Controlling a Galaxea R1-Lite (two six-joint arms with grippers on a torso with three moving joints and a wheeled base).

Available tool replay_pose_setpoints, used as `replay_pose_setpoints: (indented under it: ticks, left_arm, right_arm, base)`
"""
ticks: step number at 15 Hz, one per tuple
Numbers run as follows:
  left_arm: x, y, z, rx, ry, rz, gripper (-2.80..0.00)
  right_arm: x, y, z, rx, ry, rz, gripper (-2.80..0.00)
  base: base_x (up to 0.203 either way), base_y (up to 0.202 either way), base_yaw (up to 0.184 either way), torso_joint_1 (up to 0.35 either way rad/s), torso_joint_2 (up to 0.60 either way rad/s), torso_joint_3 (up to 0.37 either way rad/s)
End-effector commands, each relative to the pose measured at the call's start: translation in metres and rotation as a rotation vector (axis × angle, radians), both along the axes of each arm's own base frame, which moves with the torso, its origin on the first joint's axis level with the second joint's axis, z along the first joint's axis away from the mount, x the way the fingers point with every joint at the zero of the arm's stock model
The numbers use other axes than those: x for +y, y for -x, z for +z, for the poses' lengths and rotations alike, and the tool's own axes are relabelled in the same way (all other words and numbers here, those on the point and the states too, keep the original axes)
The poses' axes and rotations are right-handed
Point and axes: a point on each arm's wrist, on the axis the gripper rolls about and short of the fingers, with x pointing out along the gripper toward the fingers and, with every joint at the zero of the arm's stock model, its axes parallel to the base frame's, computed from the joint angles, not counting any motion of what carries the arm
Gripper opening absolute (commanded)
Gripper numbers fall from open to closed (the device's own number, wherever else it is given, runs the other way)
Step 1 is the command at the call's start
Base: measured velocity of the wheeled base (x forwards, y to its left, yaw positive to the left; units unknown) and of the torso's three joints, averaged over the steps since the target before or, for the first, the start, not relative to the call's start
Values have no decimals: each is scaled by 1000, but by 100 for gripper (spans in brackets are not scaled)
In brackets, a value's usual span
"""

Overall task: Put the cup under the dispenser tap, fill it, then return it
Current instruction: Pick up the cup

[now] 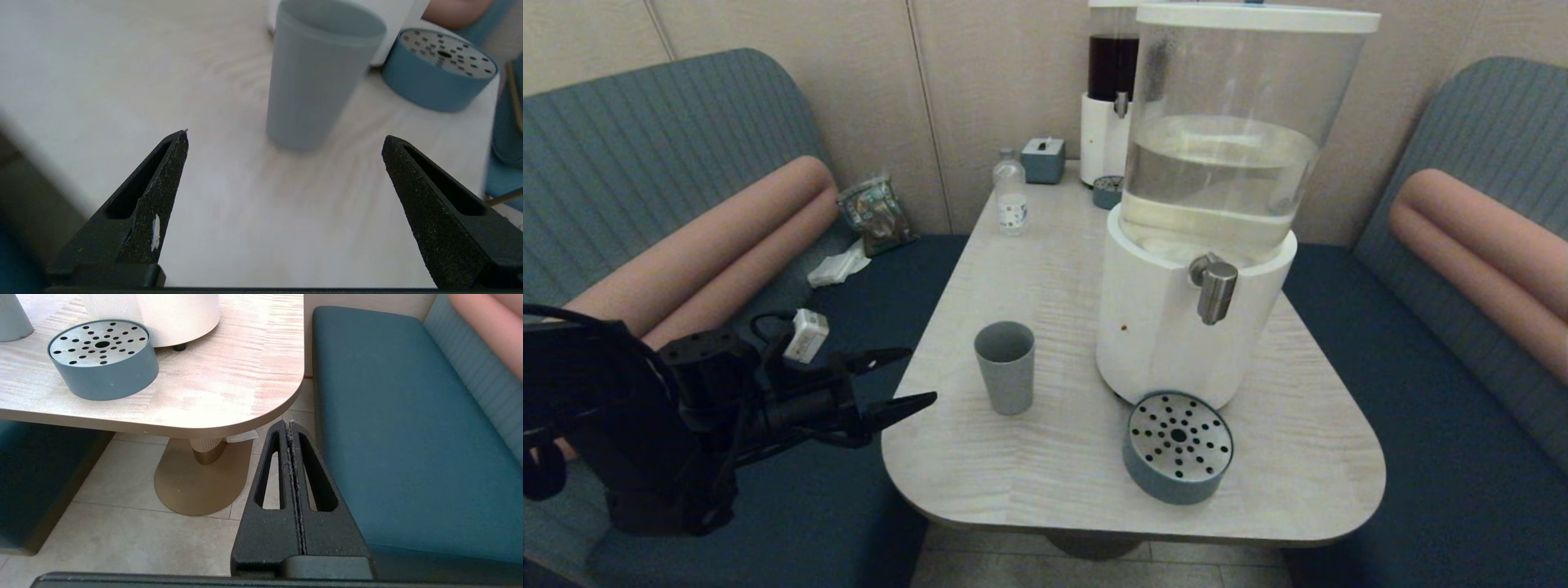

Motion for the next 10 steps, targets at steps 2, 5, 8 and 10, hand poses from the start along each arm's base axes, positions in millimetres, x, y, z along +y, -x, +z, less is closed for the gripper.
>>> replay_pose_setpoints:
  ticks: [2, 5, 8, 10]
  left_arm:
    - [-22, -22, -4, -42, 1, -61, 0]
    - [-50, -24, -8, -25, 11, -114, 0]
    - [-67, -27, -10, -24, 16, -136, 0]
    - [-77, -31, -15, -16, 23, -129, 0]
  right_arm:
    - [0, 0, 0, 1, 0, 0, -280]
    - [0, 0, 0, 1, 0, 0, -280]
    - [0, 0, 0, 1, 0, 0, -280]
    - [0, 0, 0, 1, -1, 0, -280]
  base:
    - [0, 0, 0, 0, 0, 0]
    - [0, 0, 0, 0, 0, 0]
    - [0, 0, 0, 0, 0, 0]
    - [0, 0, 0, 0, 0, 0]
